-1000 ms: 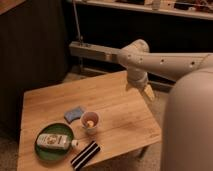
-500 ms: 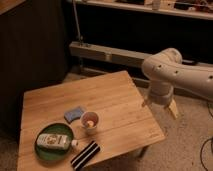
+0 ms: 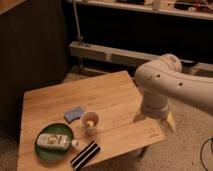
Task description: Move the arm in a circular motion
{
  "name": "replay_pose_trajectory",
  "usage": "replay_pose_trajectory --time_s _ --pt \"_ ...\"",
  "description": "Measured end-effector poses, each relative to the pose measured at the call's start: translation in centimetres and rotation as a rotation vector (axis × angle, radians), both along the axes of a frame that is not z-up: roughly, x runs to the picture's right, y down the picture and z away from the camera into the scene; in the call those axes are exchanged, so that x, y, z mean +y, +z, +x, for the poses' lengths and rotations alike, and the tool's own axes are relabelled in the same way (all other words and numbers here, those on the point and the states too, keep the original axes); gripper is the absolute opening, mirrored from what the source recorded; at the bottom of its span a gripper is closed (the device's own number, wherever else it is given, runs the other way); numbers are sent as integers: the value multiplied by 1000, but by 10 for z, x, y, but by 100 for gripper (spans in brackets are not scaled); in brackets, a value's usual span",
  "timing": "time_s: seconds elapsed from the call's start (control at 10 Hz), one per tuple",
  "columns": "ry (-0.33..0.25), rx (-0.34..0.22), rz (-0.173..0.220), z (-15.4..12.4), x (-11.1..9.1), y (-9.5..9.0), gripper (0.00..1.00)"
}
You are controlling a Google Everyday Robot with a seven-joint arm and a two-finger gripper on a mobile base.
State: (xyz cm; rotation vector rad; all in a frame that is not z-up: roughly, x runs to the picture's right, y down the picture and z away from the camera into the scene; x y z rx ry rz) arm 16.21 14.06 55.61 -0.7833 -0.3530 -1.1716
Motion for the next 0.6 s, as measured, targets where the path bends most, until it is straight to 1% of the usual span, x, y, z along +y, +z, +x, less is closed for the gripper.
replay_pose_trajectory --time_s 0.1,0.2,0.3,0.4,0.5,0.6 --pt "-23 -61 -7 -35 -1 -10 80" --pt "-44 -101 -10 -58 -3 -14 80" --pt "-64 -144 -12 -88 -7 -19 80" --pt "-82 -178 -14 -114 -10 -20 80" --pt "-105 -217 -17 -146 -15 -19 80" --pt "-120 -240 -19 -167 -17 -18 80"
